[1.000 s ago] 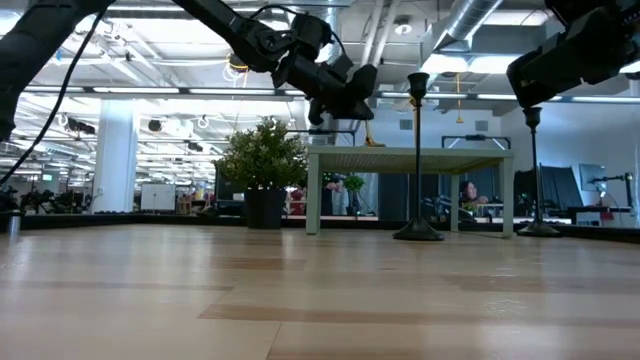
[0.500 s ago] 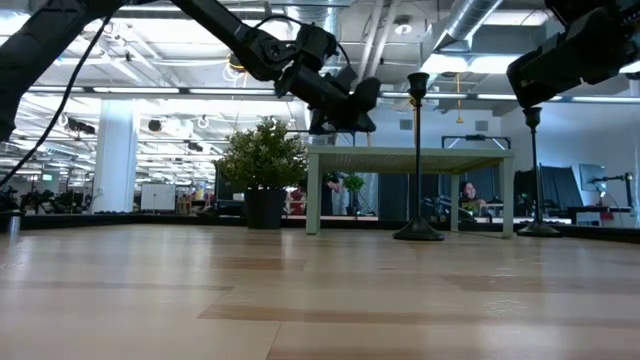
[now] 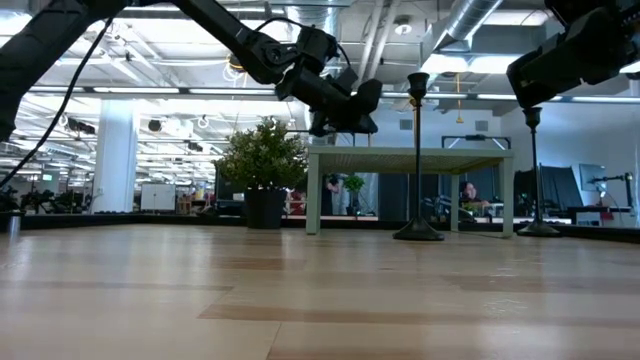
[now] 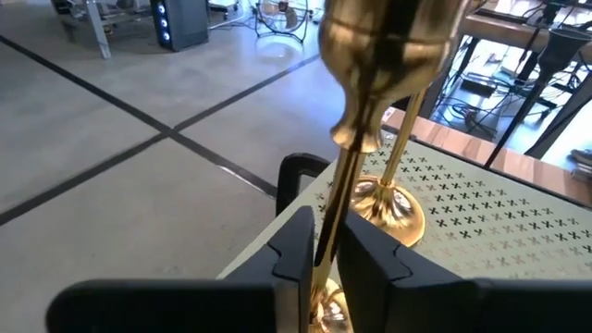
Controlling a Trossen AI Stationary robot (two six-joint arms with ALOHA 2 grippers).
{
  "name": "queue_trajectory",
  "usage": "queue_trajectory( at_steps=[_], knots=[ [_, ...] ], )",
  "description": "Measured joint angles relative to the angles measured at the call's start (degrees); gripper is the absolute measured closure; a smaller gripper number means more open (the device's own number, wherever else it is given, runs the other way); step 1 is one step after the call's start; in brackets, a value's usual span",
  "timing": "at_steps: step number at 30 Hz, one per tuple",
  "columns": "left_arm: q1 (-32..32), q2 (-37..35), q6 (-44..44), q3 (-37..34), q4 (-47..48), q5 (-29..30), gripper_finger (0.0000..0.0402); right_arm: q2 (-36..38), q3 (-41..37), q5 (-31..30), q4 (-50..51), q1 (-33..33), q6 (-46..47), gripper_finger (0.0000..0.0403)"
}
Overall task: Pick & Place candle stick holders
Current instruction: Put the golden candle holder on the shelf, then put the top right black candle holder on the shelf
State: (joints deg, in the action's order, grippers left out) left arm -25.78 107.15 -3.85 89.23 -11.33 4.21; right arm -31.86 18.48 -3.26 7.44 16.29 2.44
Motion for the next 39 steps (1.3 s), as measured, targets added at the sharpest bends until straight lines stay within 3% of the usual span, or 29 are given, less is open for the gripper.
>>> queue_trajectory(
  at_steps=[12, 26, 34, 39],
  knots=[
    [0.7, 0.0, -0.1, 0.0, -0.3, 1.6, 0.0302, 0.0, 0.0, 0.0, 0.1, 0.0, 0.0, 0.0403],
    [1.9, -0.1, 0.2, 0.0, -0.3, 1.6, 0.0203, 0.0, 0.0, 0.2, 0.4, 0.0, 0.2, 0.0403],
    [2.6, -0.3, 3.2, 0.0, 1.1, 1.6, 0.0186, 0.0, 0.0, 0.2, 0.8, 0.0, 0.2, 0.0403],
    [2.6, -3.1, 3.6, -0.6, 7.0, 2.5, 0.0187, 0.0, 0.0, 0.2, 1.0, 0.0, 0.2, 0.0403]
  ],
)
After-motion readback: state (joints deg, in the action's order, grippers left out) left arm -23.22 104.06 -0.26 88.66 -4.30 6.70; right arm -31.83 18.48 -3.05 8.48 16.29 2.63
